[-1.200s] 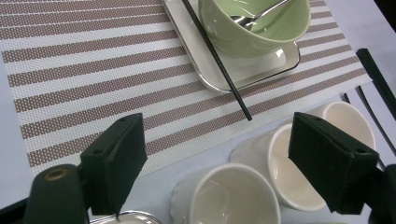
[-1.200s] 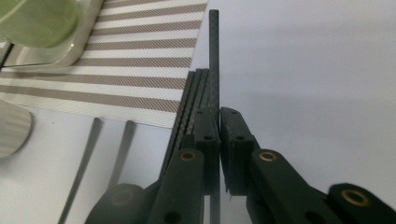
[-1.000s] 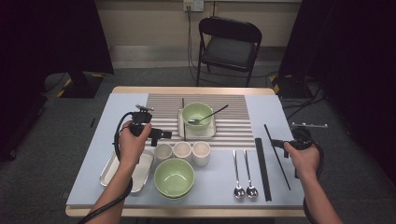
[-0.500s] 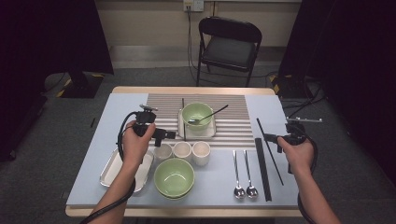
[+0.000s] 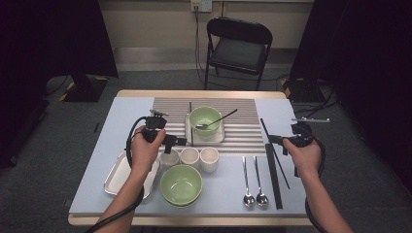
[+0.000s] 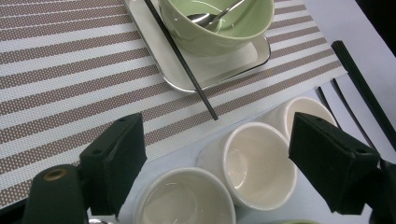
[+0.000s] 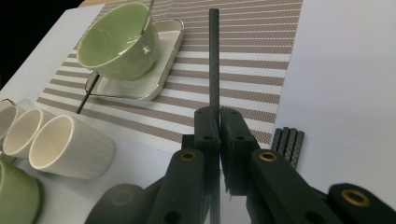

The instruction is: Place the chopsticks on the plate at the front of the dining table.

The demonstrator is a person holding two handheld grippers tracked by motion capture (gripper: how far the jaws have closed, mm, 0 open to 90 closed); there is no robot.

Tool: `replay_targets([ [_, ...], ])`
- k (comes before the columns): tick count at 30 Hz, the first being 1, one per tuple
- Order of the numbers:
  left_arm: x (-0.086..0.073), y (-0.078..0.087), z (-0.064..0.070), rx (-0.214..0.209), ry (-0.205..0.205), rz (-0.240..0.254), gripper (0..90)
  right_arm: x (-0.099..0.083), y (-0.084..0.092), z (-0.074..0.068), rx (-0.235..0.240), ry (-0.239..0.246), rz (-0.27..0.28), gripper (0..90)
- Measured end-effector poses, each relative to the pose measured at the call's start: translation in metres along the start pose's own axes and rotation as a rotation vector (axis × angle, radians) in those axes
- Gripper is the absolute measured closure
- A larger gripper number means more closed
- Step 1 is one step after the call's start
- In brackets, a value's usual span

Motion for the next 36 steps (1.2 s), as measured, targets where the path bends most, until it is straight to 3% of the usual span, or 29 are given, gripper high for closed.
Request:
replay_targets([
  [5, 0.001, -0.002, 0.001, 0.008, 0.002, -0.002, 18.4, 0.004, -0.002, -0.007, 0.019, -0.004, 0.002, 86.6],
  [36, 0.003, -0.005, 0.021, -0.049, -0.012, 0.004, 18.4, 0.026, -0.013, -0.052, 0.097, 0.014, 0.041, 86.6],
])
Point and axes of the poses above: each handheld gripper's, and its own axes: y roughly backward along the jaws, x roughly out of its top, z roughly to its right, the point moved 1 cm from there along -y, roughly forward along the jaws, and after that the axes turned 15 degrees about z, right-handed, at the moved point
